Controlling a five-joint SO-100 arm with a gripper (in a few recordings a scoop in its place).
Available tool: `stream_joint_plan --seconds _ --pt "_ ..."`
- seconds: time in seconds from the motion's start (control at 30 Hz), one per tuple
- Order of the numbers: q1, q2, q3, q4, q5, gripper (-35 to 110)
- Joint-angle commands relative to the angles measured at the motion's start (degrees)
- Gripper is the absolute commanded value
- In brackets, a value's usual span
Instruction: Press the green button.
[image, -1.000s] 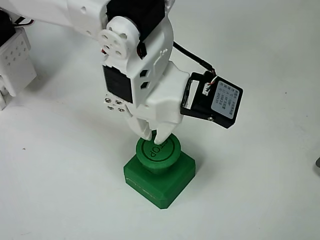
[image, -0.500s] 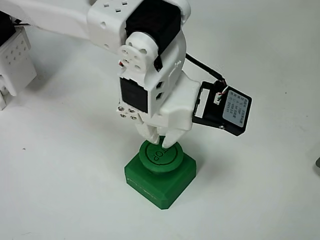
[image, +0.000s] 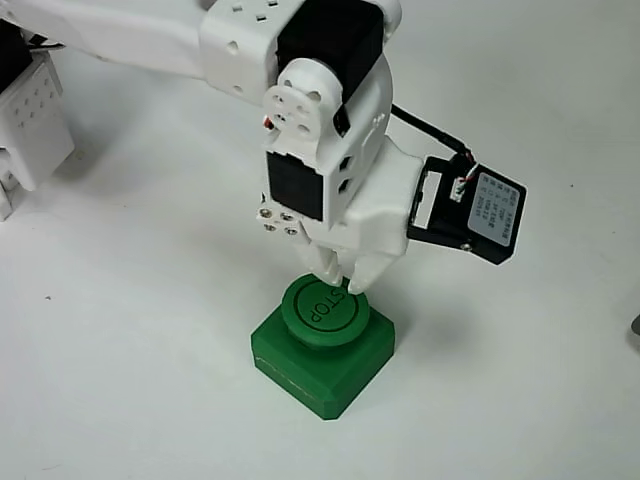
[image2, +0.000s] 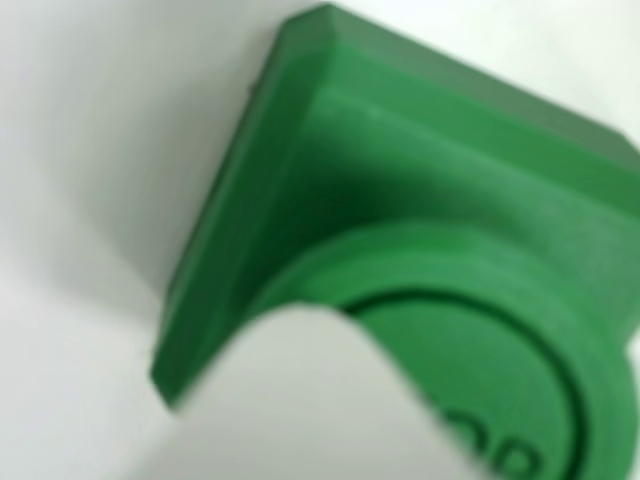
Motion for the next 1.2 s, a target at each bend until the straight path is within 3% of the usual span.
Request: stream_joint_plan --seconds 0.0,0.43,0.93,1.17 --pt "-0.26 2.90 0.53 -0.35 -0.18 0" --pt "2.55 16.17 -3.96 8.00 -1.41 0" --pt "3.96 28.92 -3.96 8.17 -0.44 0" --pt "3.60 42.54 8.00 7.82 3.52 0"
